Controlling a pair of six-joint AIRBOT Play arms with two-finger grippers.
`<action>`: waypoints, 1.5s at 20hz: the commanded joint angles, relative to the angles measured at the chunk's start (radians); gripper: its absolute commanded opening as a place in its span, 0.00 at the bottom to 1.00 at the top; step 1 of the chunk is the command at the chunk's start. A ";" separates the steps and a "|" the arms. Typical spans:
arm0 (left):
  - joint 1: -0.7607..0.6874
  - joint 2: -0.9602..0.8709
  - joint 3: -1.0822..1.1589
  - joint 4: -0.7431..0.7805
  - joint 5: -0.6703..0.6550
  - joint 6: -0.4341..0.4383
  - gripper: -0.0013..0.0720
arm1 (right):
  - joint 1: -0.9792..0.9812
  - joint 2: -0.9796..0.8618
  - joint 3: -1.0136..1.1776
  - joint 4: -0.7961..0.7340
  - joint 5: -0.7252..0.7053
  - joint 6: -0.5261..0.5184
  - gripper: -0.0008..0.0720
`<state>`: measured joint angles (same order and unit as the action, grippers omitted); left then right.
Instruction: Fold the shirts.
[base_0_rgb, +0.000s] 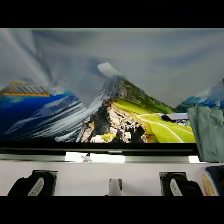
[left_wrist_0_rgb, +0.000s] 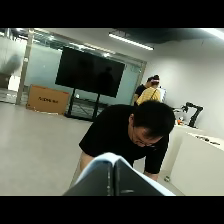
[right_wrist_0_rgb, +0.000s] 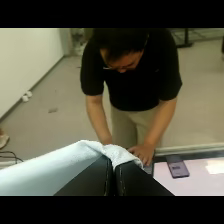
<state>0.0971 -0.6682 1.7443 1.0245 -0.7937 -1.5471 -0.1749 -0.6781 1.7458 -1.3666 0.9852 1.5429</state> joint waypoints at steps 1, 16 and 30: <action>0.000 0.026 0.032 0.006 -0.097 -0.025 0.05 | 0.000 0.061 0.024 -0.119 0.084 0.027 0.05; -0.005 -0.377 -0.160 0.270 -0.521 -0.017 0.06 | 0.000 -0.532 -0.072 -0.080 0.577 -0.001 0.05; -0.104 -0.949 -0.280 0.170 0.267 -0.172 0.06 | 0.000 -0.986 -0.166 0.112 -0.368 0.100 0.05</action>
<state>-0.0006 -1.5322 1.4265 1.2110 -0.6876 -1.6463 -0.1745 -1.6382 1.5818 -1.2671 0.8383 1.6051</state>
